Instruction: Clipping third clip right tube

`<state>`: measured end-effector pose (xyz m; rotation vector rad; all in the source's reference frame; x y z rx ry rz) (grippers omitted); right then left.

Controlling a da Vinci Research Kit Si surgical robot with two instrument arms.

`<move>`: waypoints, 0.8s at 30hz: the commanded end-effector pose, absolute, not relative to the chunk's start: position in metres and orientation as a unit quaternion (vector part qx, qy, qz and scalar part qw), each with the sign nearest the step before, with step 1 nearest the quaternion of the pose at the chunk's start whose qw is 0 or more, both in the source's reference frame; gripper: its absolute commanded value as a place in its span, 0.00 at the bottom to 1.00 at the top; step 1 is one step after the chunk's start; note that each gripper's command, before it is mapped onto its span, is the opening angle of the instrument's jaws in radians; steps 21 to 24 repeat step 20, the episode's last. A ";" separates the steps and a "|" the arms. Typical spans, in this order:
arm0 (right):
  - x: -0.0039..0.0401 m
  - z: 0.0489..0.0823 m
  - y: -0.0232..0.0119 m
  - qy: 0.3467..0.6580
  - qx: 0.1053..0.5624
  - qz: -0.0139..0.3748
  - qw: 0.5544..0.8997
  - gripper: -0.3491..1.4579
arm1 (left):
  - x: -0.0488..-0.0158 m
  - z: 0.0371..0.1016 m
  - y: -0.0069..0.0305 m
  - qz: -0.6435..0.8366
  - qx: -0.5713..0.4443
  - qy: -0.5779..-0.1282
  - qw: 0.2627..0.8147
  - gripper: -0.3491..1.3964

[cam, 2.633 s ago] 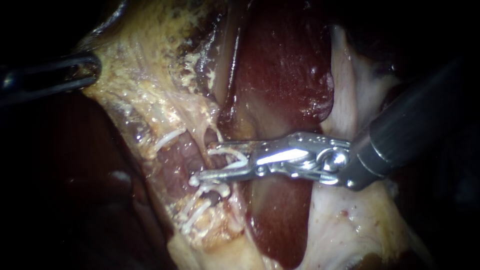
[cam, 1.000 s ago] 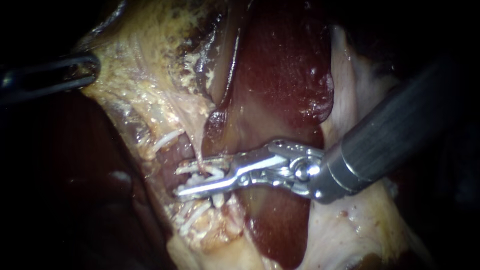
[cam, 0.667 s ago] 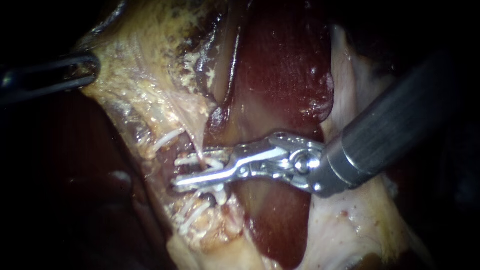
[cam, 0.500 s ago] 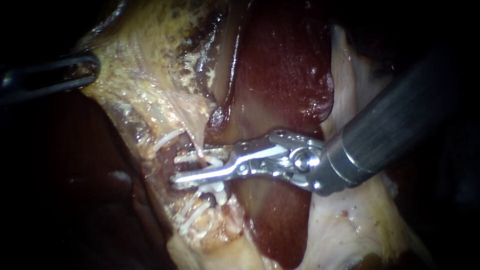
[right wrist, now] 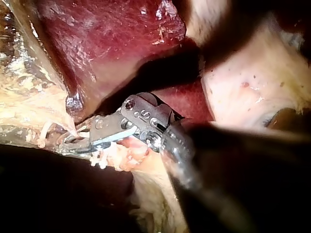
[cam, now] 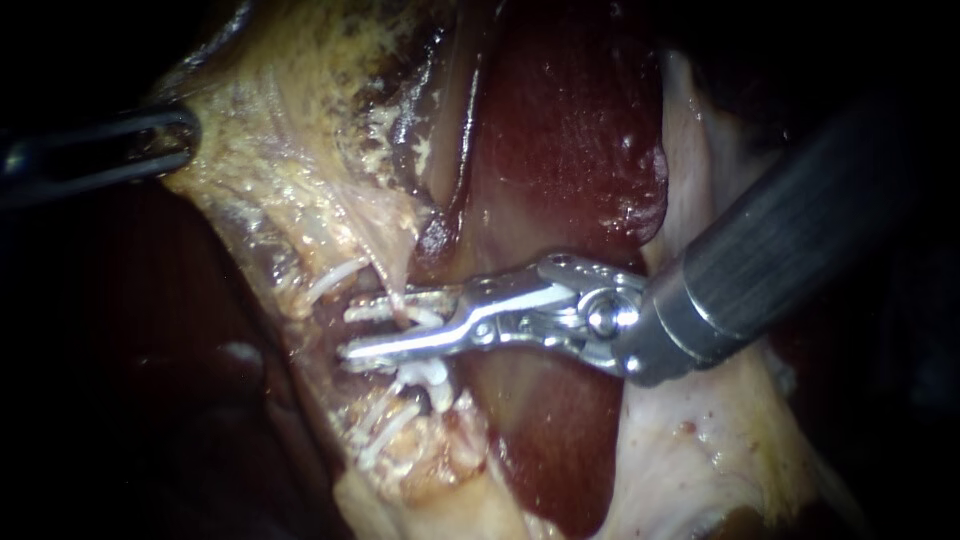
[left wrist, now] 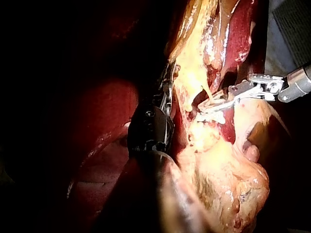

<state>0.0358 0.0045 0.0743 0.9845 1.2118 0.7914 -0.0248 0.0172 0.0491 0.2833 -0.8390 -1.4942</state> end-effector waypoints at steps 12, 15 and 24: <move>0.0357 0.0744 0.0045 0.526 0.427 0.346 0.648 0.00 | -0.0248 0.0491 0.0172 -0.657 0.125 -0.369 0.646 0.00; 0.0357 0.0744 0.0045 0.526 0.427 0.346 0.648 0.00 | -0.0248 0.0491 0.0172 -0.657 0.125 -0.369 0.646 0.00; 0.0357 0.0745 0.0045 0.526 0.427 0.346 0.648 0.00 | -0.0248 0.0492 0.0173 -0.657 0.125 -0.369 0.646 0.00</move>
